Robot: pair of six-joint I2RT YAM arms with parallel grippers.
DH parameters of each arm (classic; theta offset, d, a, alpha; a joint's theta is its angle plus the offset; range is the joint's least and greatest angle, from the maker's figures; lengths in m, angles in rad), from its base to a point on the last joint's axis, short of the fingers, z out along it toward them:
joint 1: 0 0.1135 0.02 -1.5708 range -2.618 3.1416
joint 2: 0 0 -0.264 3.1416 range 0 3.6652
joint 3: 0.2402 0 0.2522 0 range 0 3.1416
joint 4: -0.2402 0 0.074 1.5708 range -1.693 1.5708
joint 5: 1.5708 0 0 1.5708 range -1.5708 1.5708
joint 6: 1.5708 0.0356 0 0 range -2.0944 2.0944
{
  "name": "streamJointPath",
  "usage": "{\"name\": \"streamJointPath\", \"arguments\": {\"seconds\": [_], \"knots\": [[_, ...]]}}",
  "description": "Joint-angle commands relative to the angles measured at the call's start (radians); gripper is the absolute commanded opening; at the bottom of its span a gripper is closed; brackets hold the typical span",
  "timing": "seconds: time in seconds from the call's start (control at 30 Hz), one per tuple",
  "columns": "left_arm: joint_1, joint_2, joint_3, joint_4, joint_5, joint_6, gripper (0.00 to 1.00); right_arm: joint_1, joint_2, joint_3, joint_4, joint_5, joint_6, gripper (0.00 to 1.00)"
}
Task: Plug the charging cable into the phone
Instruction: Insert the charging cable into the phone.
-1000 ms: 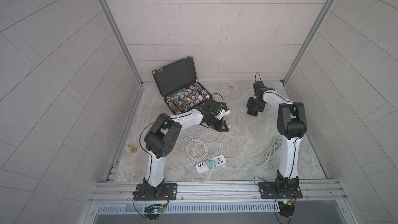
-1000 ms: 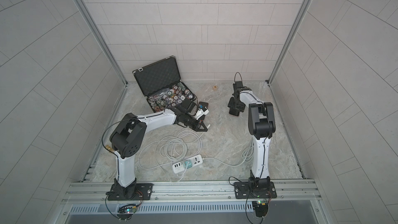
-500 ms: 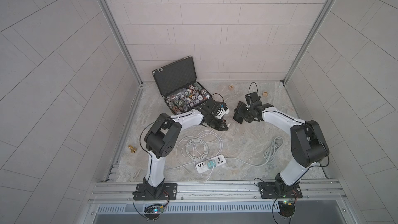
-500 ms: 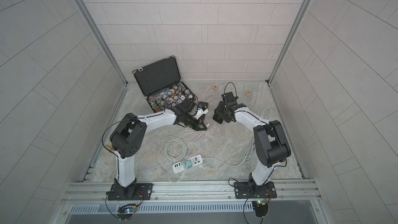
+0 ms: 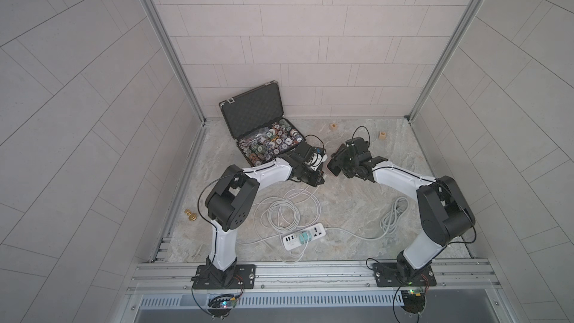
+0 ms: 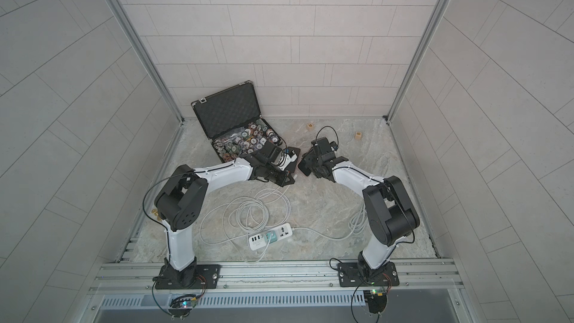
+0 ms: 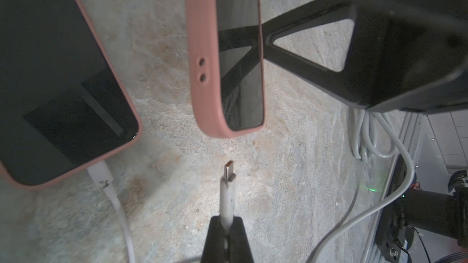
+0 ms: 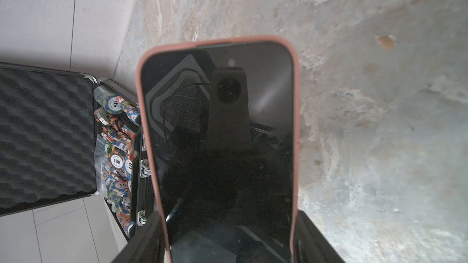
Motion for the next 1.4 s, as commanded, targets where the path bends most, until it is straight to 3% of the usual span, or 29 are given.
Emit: {"name": "streamJointPath", "arguments": {"seconds": [0.0,0.47,0.8,1.37], "knots": [[-0.008,-0.027,-0.014,-0.006,-0.033,-0.006,0.00,0.021,-0.028,0.012,0.070,0.019,0.045,0.59],[-0.012,-0.028,-0.015,-0.002,-0.020,-0.009,0.00,0.057,-0.007,0.023,0.072,0.032,0.042,0.58],[-0.012,-0.035,-0.018,0.000,0.003,-0.010,0.00,0.052,-0.032,0.040,0.047,0.100,-0.062,0.57],[-0.011,-0.037,-0.018,0.001,0.003,-0.016,0.00,0.075,-0.022,0.024,0.062,0.082,-0.069,0.57]]}}
